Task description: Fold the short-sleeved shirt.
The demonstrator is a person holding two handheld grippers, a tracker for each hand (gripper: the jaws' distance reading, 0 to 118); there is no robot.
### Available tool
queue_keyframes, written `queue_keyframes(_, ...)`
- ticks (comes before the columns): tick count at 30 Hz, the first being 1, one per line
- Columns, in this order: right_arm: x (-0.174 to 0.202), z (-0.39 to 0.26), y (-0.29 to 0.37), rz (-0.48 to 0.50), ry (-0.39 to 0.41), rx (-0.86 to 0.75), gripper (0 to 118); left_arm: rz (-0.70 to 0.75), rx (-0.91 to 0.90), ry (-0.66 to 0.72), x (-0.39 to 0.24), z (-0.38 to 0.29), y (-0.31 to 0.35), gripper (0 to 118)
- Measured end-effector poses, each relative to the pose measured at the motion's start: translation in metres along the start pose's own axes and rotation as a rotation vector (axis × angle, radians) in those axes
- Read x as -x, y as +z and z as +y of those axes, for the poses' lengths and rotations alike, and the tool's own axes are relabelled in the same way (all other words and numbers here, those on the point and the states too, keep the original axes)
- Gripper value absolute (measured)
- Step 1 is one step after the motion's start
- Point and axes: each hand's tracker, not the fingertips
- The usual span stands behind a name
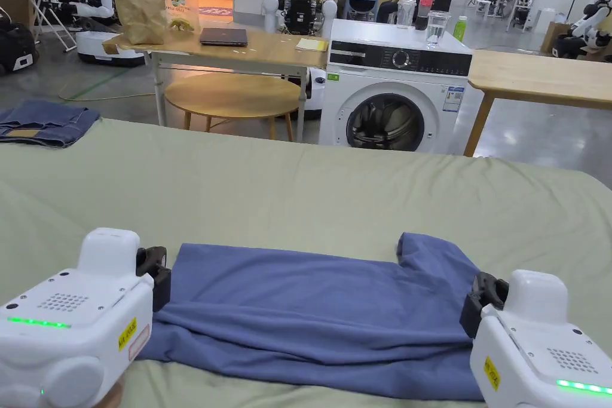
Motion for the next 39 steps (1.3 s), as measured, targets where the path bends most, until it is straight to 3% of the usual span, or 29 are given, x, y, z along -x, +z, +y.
queue_keyframes(5,0.007,-0.002,0.010,0.013,0.037,-0.005,0,0.058,0.118,0.022,0.016,-0.009,-0.002,0)
queue_keyframes(7,0.006,-0.006,0.009,0.019,0.056,0.013,0,0.018,0.285,0.058,0.033,-0.018,-0.023,0)
queue_keyframes(13,-0.005,-0.018,0.002,0.013,0.067,0.090,0,-0.018,0.540,0.183,0.081,-0.033,-0.084,0)
queue_keyframes(17,-0.016,-0.027,-0.002,0.009,0.051,0.142,0,-0.046,0.661,0.273,0.100,-0.035,-0.120,55)
queue_keyframes(19,-0.022,-0.032,-0.003,-0.002,0.044,0.161,0,-0.025,0.722,0.275,0.096,-0.038,-0.130,63)
queue_keyframes(23,-0.034,-0.040,-0.004,-0.013,0.015,0.208,0,0.030,0.916,0.155,0.082,-0.056,-0.151,65)
queue_keyframes(28,-0.048,-0.051,-0.003,-0.044,0.019,0.248,0,0.077,0.841,0.044,0.059,-0.064,-0.141,64)
queue_keyframes(31,-0.061,-0.055,-0.008,-0.046,-0.017,0.281,0,0.052,0.809,-0.033,0.057,-0.069,-0.142,47)
queue_keyframes(34,-0.079,-0.054,-0.021,-0.047,-0.074,0.323,0,0.007,0.811,-0.050,0.056,-0.066,-0.136,5)
queue_keyframes(37,-0.095,-0.048,-0.040,-0.075,-0.051,0.371,0,-0.010,0.788,-0.012,0.064,-0.061,-0.128,0)
queue_keyframes(38,-0.101,-0.046,-0.047,-0.086,-0.030,0.405,6,-0.018,0.771,0.005,0.062,-0.057,-0.118,0)
queue_keyframes(39,-0.108,-0.045,-0.057,-0.080,-0.026,0.436,21,-0.022,0.758,0.014,0.065,-0.054,-0.113,0)
